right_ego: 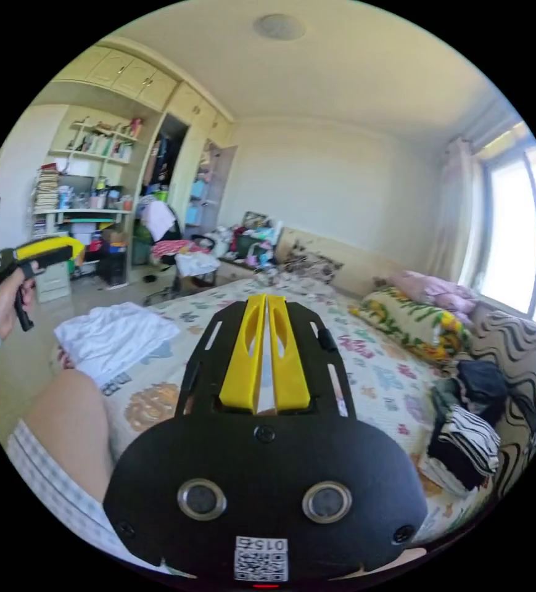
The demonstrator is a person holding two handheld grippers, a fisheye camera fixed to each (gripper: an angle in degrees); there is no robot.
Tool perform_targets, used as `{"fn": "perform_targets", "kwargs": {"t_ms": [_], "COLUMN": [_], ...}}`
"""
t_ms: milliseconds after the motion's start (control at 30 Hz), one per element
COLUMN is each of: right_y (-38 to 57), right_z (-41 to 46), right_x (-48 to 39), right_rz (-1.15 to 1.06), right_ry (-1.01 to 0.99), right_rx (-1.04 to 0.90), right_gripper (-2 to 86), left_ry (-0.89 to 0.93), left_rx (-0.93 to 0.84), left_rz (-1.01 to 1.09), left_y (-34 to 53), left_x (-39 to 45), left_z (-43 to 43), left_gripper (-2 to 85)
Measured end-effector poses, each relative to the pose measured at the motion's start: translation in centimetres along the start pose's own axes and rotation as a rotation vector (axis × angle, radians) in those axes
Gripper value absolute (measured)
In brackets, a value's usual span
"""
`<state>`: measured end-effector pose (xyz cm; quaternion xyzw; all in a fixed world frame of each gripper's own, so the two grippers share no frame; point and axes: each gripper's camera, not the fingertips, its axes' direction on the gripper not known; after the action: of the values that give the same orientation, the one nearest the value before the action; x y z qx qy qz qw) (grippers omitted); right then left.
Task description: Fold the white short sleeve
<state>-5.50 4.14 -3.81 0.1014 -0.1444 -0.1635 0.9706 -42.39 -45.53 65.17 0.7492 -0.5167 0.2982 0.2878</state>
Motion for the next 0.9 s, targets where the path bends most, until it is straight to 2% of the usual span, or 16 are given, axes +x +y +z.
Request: {"fn": "perform_targets", "kwargs": {"t_ms": [67, 133, 200, 300, 367, 433, 533, 600, 733, 900], "right_y": [0.1, 0.7, 1.5, 3.4, 5.4, 6.9, 9.1, 10.3, 12.2, 11.7], "right_z": [2.5, 4.2, 5.5, 7.2, 8.2, 8.8, 9.1, 9.1, 9.5, 8.3], "right_x": [-5.0, -8.2, -11.2, -15.5, -18.1, -19.4, -20.1, -19.4, -15.9, -12.1], "right_rz": [-0.003, 0.001, -0.012, -0.054, -0.081, -0.088, -0.116, -0.117, -0.046, -0.049], "right_ry": [-0.17, -0.269, -0.361, -0.467, -0.53, -0.553, -0.572, -0.561, -0.585, -0.609], "right_rx": [-0.111, -0.172, -0.218, -0.312, -0.386, -0.433, -0.487, -0.497, -0.523, -0.438], "right_gripper": [-0.1, 0.4, 1.6, 4.3, 4.6, 4.3, 3.8, 3.7, 4.7, 7.5], "left_ry": [-0.056, -0.051, -0.055, 0.001, 0.008, 0.019, 0.04, 0.097, 0.333, 0.708], "left_rx": [-0.243, -0.413, -0.476, -0.638, -0.809, -0.854, -0.829, -0.739, -0.534, -0.304], "left_rz": [-0.082, -0.105, -0.137, -0.174, -0.198, -0.197, -0.237, -0.27, -0.296, -0.22], "left_y": [0.3, 1.2, 2.1, 3.0, 3.9, 4.1, 1.2, -1.8, -10.6, -22.1], "left_x": [-5.0, -8.1, -10.6, -13.0, -13.9, -14.2, -15.5, -16.2, -16.6, -13.8], "left_z": [2.1, 4.0, 4.9, 7.5, 10.5, 11.7, 10.7, 8.7, 4.3, 0.6], "left_gripper": [1.1, 0.9, 3.0, 12.1, 12.4, 10.6, 4.1, 2.8, 1.8, 1.6]}}
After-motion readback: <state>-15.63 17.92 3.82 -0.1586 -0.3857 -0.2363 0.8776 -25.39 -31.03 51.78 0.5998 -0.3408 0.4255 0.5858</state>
